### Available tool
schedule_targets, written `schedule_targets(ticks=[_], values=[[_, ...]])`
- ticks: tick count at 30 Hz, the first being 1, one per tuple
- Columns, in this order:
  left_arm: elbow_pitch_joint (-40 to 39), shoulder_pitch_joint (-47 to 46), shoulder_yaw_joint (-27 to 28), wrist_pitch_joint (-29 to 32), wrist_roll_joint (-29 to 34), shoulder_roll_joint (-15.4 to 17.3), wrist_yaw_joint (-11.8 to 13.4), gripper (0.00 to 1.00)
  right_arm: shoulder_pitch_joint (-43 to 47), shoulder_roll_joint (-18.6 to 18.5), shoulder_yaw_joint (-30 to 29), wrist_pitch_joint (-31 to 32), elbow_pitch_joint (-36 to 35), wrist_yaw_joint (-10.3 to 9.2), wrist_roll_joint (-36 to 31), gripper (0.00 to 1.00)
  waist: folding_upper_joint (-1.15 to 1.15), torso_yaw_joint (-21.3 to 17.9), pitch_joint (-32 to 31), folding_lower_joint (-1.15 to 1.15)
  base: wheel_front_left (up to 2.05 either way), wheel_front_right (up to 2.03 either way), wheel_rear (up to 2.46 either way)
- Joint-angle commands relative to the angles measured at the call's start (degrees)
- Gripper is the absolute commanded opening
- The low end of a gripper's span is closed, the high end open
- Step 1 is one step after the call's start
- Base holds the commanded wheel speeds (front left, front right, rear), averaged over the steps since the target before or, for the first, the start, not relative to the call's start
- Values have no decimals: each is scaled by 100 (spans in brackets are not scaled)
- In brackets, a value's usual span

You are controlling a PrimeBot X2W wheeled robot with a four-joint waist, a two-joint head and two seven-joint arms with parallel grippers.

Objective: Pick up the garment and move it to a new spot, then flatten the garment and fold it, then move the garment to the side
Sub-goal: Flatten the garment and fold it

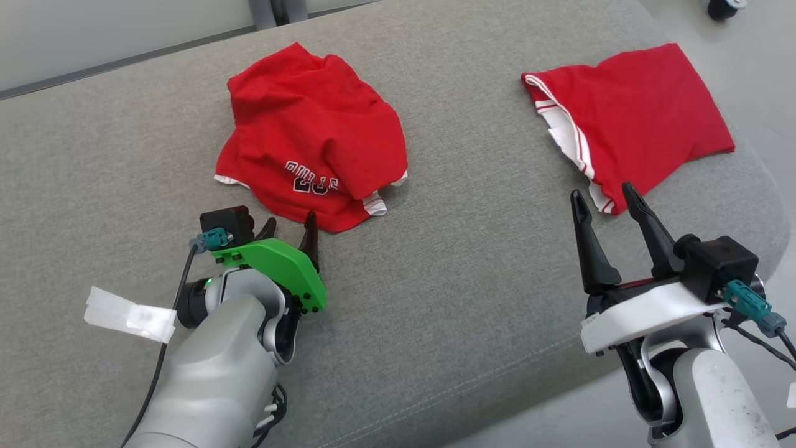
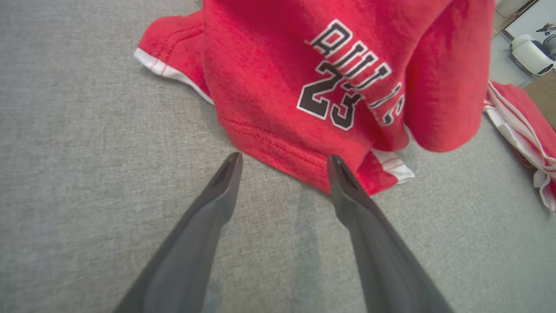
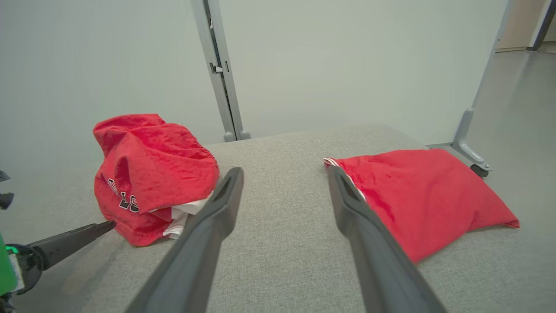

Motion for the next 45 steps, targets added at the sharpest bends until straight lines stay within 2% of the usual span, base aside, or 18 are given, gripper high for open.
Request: schedule_targets(ticks=[1,8,11,12,13,14,16,17,18,24,30,40,41,42,43,44,45], values=[[34,48,5,10,-39,23,2,100,20,-5,8,-7,9,-7,-10,100,0,-228,86,0,0,0,0],[359,-71,-25,120,-116,7,185,100,-10,-4,50,-32,-12,-7,3,100,0,-496,168,0,0,0,0],[503,-84,-40,125,-145,4,177,100,-2,-5,43,-49,-26,-7,9,100,0,-526,203,0,0,0,0],[527,-110,-28,93,-157,4,185,97,-1,-5,34,-55,-29,-7,5,100,0,-526,214,0,0,0,0],[540,-139,-7,58,-172,4,188,83,-4,-5,29,-56,-29,-7,1,100,0,-524,223,0,0,0,0],[543,-163,14,31,-194,4,166,49,-11,-5,23,-55,-29,-7,-4,100,0,-520,233,0,0,0,0],[516,-226,36,-30,-224,2,143,27,-43,-5,41,-46,-26,-7,-12,100,0,-513,250,0,0,0,0],[503,-242,36,-55,-242,2,142,22,-61,-5,58,-41,-21,-7,-11,100,0,-511,254,0,0,0,0],[481,-264,37,-69,-259,2,123,0,-80,-5,68,-40,-15,-7,-6,100,0,-509,258,0,0,0,0],[448,-373,34,-145,-251,2,87,0,-122,-6,81,-34,11,-7,-2,100,0,-492,261,0,0,0,0],[226,-408,128,-189,-10,38,34,0,-4,-6,-137,-70,-4,-7,-57,100,0,-255,196,0,0,0,0],[-627,117,612,-181,855,256,309,0,25,-7,-138,-85,51,-7,23,100,0,202,0,0,0,0,0],[-652,167,642,-181,906,266,324,19,18,-7,-130,-79,58,-7,25,100,0,214,-10,0,0,0,0],[-660,217,669,-182,958,278,347,43,9,-7,-120,-73,62,-7,28,100,0,218,-19,0,0,0,0],[-661,259,693,-182,1002,290,341,85,-5,-7,-107,-66,63,-7,29,100,0,214,-25,0,0,0,0],[-658,275,721,-182,1036,305,348,100,-20,-7,-89,-57,57,-7,32,100,0,198,-24,0,0,0,0],[-650,280,748,-182,1068,312,351,100,-32,-7,-84,-51,46,-7,32,100,0,173,-14,0,0,0,0]])
